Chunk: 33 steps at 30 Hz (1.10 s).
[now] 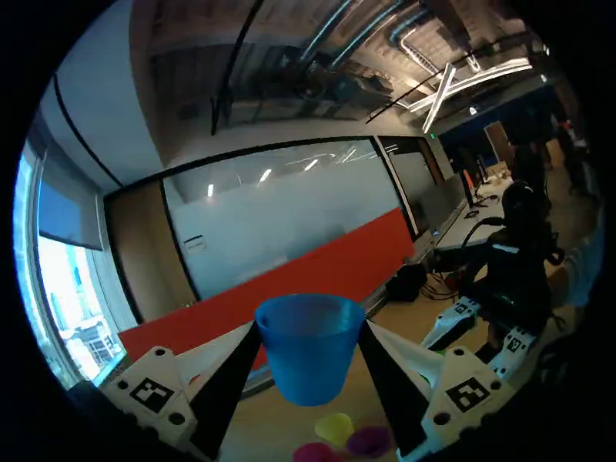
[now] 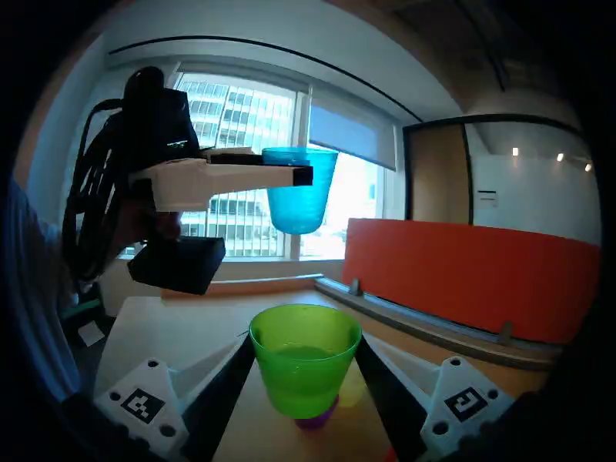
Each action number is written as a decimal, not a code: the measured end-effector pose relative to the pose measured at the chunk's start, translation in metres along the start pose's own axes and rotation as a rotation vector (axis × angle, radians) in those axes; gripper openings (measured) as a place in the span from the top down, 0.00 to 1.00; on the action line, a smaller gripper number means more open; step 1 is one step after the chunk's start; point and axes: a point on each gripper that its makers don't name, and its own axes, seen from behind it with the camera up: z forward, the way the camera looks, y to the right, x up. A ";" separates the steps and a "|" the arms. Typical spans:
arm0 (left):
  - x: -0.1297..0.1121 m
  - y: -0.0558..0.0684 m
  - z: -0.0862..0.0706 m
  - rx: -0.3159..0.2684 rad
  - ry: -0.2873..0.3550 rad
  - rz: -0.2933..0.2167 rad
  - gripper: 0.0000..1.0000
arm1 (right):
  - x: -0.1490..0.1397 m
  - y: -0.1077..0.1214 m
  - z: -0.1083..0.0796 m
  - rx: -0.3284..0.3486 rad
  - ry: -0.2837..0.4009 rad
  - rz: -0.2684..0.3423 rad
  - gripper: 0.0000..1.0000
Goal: Pour water
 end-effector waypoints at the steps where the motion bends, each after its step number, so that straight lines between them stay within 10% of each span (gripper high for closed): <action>1: -0.002 0.000 0.000 -0.004 -0.001 -0.017 0.13 | 0.000 0.000 0.000 0.000 0.000 0.000 0.10; 33: -0.152 -0.003 -0.029 0.022 -0.158 -0.289 0.13 | -0.030 0.031 -0.006 -0.054 -0.079 0.023 0.10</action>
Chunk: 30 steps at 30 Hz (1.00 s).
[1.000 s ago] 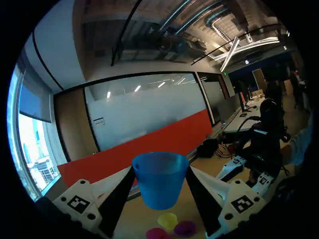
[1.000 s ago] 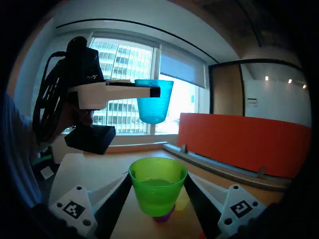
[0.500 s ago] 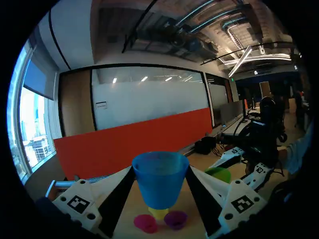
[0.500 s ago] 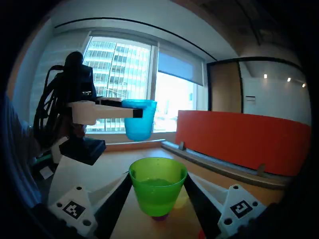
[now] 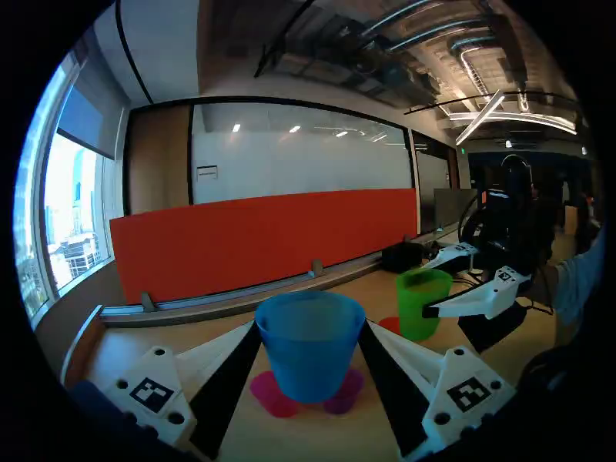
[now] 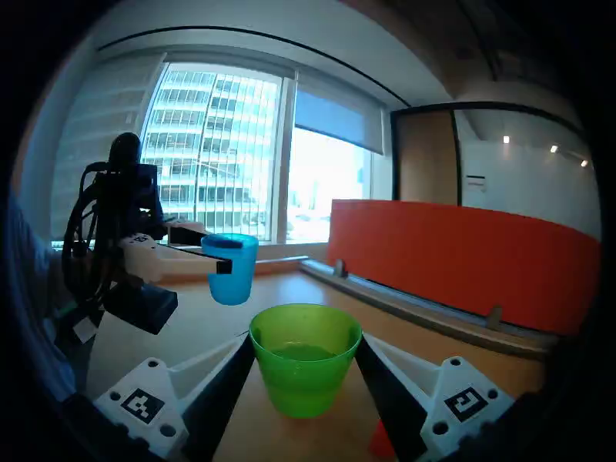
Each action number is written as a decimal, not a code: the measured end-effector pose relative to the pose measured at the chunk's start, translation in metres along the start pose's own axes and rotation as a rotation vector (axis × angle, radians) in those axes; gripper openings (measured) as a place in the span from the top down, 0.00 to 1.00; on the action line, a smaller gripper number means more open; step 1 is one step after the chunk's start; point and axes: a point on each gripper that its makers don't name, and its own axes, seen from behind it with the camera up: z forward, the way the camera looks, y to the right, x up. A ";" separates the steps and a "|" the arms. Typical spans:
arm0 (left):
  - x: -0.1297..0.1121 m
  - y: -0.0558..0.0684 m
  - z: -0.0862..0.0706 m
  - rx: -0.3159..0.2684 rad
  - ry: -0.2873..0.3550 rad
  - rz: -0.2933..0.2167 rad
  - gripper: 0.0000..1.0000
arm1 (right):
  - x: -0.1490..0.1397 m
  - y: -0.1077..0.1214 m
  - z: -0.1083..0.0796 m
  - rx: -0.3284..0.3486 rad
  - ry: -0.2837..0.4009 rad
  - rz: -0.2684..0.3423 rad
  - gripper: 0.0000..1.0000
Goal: Pour water
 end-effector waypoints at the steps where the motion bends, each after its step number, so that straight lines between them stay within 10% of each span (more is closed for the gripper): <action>1: -0.005 0.000 0.000 0.002 -0.007 -0.003 0.13 | -0.002 0.001 0.000 0.000 -0.005 0.002 0.10; 30: -0.112 -0.003 0.001 -0.013 -0.199 -0.026 0.13 | -0.067 -0.001 0.003 0.067 -0.182 0.017 0.10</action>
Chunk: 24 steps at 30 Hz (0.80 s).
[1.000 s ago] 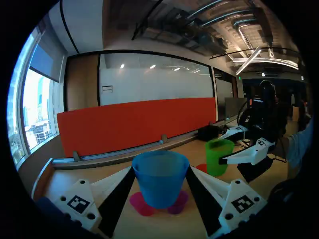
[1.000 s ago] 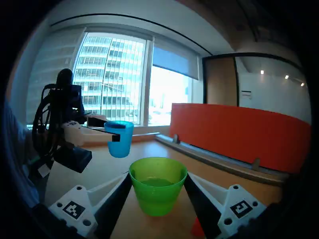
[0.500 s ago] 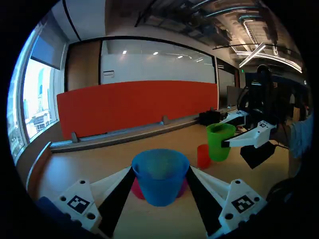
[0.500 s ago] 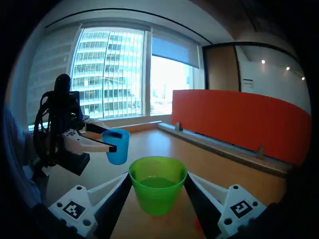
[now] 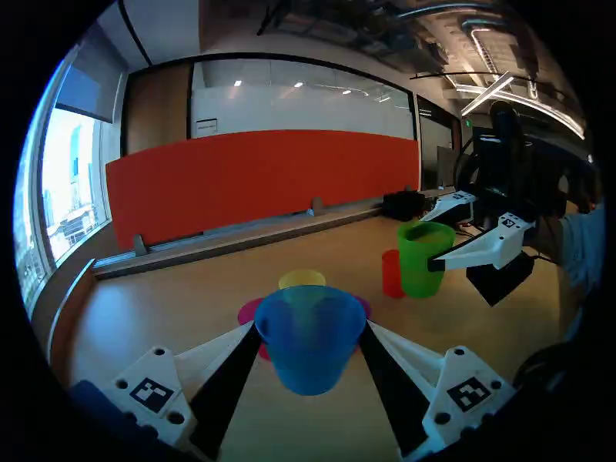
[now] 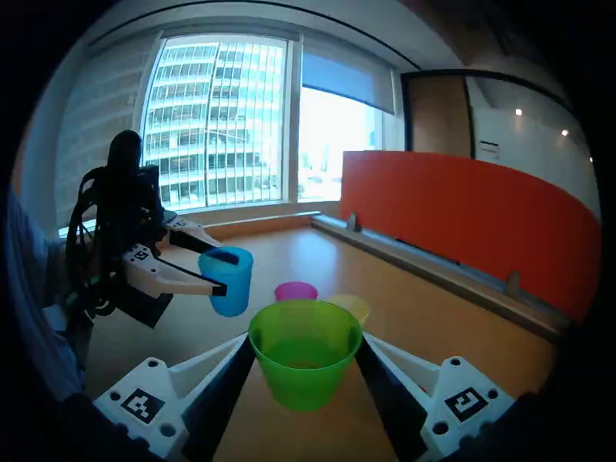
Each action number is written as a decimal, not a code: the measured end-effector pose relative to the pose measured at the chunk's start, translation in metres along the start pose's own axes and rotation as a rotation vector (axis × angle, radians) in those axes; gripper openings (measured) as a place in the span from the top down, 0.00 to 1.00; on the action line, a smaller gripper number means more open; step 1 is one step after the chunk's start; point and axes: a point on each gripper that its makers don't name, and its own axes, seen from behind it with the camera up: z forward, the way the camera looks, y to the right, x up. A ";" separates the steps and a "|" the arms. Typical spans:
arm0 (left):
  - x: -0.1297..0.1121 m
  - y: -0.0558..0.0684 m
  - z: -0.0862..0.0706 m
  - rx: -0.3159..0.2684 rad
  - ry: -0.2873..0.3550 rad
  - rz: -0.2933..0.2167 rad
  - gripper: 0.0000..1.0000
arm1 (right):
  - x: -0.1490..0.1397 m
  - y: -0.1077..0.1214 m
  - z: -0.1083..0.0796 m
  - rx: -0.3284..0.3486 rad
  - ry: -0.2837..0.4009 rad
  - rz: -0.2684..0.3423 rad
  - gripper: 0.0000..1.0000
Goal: Pour water
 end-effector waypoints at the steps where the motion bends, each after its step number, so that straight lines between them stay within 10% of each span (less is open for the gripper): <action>1: -0.002 0.000 0.001 -0.003 -0.007 -0.001 0.12 | -0.002 0.001 0.000 0.001 -0.007 0.001 0.10; 24: -0.056 0.001 0.021 -0.050 -0.183 0.023 0.12 | -0.055 0.010 0.022 0.025 -0.164 -0.009 0.09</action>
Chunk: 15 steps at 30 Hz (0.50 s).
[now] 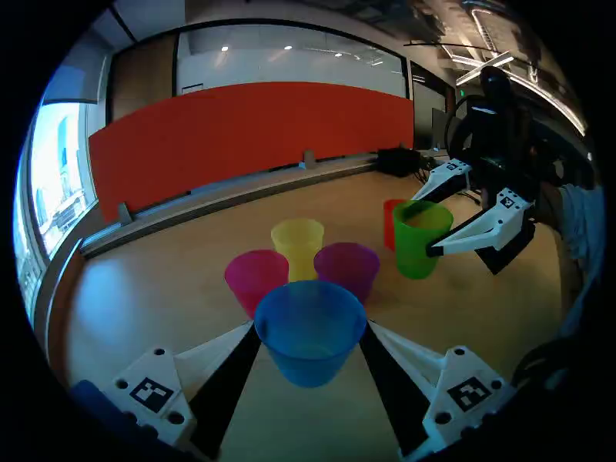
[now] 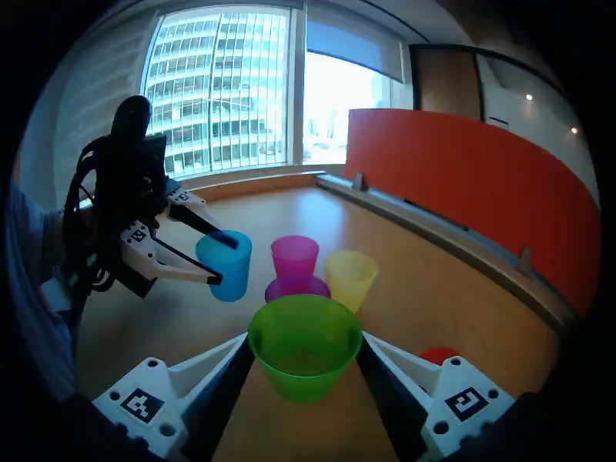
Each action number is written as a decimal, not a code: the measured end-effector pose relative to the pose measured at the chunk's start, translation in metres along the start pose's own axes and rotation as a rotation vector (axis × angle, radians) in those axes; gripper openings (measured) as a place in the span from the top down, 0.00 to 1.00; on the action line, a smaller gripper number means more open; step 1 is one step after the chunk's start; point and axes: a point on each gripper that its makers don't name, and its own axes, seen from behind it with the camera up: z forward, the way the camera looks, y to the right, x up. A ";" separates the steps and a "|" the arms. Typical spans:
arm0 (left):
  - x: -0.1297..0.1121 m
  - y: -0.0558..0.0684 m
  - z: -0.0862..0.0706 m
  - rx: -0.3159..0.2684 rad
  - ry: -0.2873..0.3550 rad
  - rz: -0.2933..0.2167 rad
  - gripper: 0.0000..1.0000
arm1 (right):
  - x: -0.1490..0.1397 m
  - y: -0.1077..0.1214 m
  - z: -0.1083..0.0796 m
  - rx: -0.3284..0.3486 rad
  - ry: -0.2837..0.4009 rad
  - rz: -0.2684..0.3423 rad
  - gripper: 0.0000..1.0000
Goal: Pour water
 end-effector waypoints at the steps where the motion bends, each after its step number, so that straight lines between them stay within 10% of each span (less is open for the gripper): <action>1: -0.002 0.000 0.001 -0.002 -0.006 0.000 0.12 | -0.002 0.000 0.001 0.001 -0.005 0.000 0.09; 15: -0.021 -0.002 0.013 -0.024 -0.089 0.018 0.12 | -0.028 0.004 0.017 0.002 -0.068 -0.007 0.09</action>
